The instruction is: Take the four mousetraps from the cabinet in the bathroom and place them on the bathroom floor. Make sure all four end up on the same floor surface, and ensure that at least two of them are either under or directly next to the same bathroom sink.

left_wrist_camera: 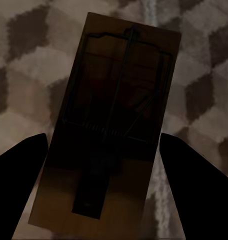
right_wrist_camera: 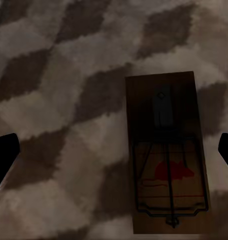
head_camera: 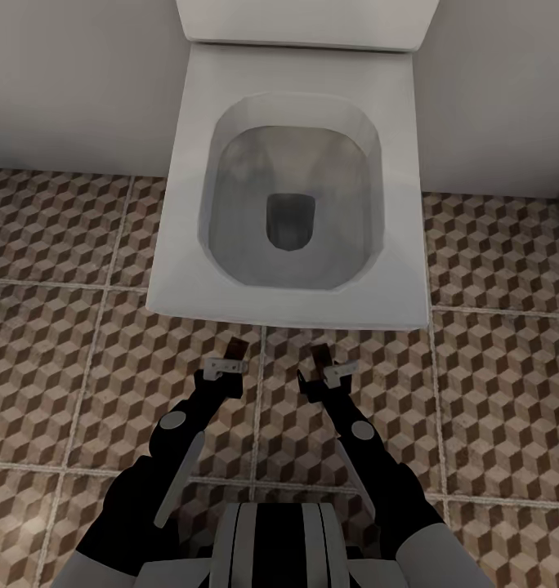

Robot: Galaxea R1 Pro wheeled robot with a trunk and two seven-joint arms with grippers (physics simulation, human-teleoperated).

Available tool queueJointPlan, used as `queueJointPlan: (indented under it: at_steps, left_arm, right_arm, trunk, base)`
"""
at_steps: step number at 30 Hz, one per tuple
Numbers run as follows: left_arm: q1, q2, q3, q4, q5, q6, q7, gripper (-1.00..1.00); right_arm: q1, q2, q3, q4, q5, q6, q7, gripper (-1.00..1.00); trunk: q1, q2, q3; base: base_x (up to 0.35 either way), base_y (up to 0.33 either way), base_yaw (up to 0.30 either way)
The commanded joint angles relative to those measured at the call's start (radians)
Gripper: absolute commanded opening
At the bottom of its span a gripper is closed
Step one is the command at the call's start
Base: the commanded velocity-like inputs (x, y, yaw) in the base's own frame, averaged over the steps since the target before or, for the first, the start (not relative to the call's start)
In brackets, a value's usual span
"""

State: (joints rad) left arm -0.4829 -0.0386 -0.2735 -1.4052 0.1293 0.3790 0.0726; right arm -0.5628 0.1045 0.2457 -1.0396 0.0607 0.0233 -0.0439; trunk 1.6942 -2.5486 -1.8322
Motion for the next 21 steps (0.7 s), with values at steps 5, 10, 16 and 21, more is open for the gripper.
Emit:
queueJointPlan:
  at_steps: [5,10,16,21]
  left_arm:
    - [0.0,0.001,0.002,0.05,0.009,0.002,0.007,-1.0]
    - [-0.001,0.008,0.003,0.108,0.009,-0.023,0.007,-1.0]
    - [-0.002,0.011,0.003,0.144,0.009,-0.071,0.007,-1.0]
    - [-0.001,0.011,0.003,0.154,0.009,-0.078,0.007,-1.0]
  right_arm:
    - [0.0,-0.001,0.033,-0.011,0.007,-0.022,-0.008,1.0]
    - [0.0,-0.002,0.049,-0.015,0.007,-0.028,-0.01,1.0]
    - [0.0,-0.002,0.053,-0.018,0.007,-0.029,-0.011,1.0]
    - [0.0,-0.002,0.054,-0.019,0.007,-0.029,-0.011,1.0]
  trunk:
    - [0.0,0.0,0.0]
    - [0.0,0.0,0.0]
    - [0.0,0.0,0.0]
    - [0.0,0.0,0.0]
  base:
    - [0.0,0.0,0.0]
    - [0.0,0.0,0.0]
    - [0.0,0.0,0.0]
    - [0.0,0.0,0.0]
